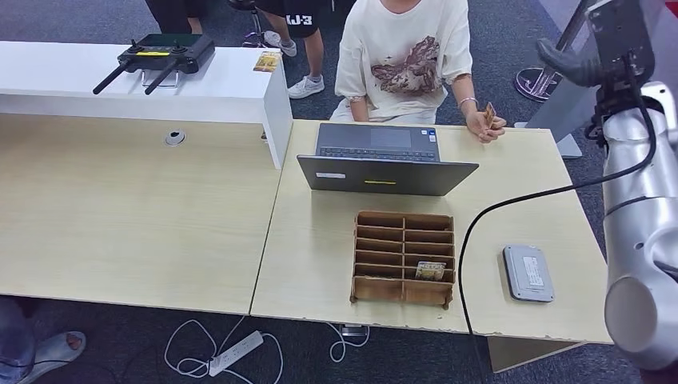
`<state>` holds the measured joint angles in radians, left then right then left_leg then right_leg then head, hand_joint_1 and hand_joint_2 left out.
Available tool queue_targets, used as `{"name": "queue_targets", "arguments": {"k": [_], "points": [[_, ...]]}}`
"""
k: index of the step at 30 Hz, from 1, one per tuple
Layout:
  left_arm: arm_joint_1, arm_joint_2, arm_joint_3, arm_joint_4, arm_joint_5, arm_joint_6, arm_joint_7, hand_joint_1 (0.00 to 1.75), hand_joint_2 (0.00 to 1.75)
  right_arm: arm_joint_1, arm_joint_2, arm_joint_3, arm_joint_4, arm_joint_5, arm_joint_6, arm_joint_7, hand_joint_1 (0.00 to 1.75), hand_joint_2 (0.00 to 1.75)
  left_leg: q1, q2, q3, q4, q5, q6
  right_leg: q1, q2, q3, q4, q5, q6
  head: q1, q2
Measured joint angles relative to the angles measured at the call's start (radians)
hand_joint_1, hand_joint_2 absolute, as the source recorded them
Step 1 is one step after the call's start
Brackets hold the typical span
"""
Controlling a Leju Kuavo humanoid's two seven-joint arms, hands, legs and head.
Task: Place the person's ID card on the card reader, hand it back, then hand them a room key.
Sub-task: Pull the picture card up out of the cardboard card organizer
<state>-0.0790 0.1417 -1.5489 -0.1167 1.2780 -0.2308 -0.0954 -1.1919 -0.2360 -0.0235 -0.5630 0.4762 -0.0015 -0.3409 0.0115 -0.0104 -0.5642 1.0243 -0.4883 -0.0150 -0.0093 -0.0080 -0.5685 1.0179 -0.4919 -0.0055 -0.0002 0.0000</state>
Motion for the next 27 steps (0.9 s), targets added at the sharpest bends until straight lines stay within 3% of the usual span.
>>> {"name": "queue_targets", "arguments": {"k": [12, 21, 25, 27], "points": [[0.028, -0.014, 0.043, 0.0, 0.043, 0.003, -0.018, 0.0, 0.0, 0.339, -0.114, -0.014, -0.343, -0.297, 0.031, 0.019, 0.0, 1.75, 0.0, -0.001, -0.001, 0.0, -0.001, 0.001, 0.0, -0.001, 0.0, -0.001, 0.0, 0.0, 0.0, 0.0], [0.037, -0.022, 0.051, 0.0, 0.049, 0.01, -0.019, 0.0, 0.0, 0.613, -0.194, -0.051, -0.595, -0.356, 0.021, 0.025, 0.18, 1.75, 0.0, -0.001, -0.001, 0.0, -0.001, 0.001, 0.0, -0.002, -0.001, -0.001, -0.001, 0.0, 0.0, 0.0], [0.037, -0.023, 0.051, 0.0, 0.048, 0.012, -0.019, 0.0, 0.0, 0.766, -0.215, -0.095, -0.723, -0.348, -0.011, 0.023, 0.9, 1.75, 0.0, -0.002, -0.002, 0.0, -0.002, 0.001, 0.0, -0.003, 0.0, -0.001, -0.001, 0.001, 0.0, 0.0], [0.038, -0.022, 0.052, 0.0, 0.053, 0.012, -0.019, 0.0, 0.0, 0.85, -0.217, -0.122, -0.799, -0.328, -0.022, 0.023, 1.04, 1.75, 0.0, -0.002, -0.002, -0.001, -0.002, 0.001, 0.0, -0.003, -0.001, -0.001, -0.001, 0.001, 0.0, 0.0]]}}
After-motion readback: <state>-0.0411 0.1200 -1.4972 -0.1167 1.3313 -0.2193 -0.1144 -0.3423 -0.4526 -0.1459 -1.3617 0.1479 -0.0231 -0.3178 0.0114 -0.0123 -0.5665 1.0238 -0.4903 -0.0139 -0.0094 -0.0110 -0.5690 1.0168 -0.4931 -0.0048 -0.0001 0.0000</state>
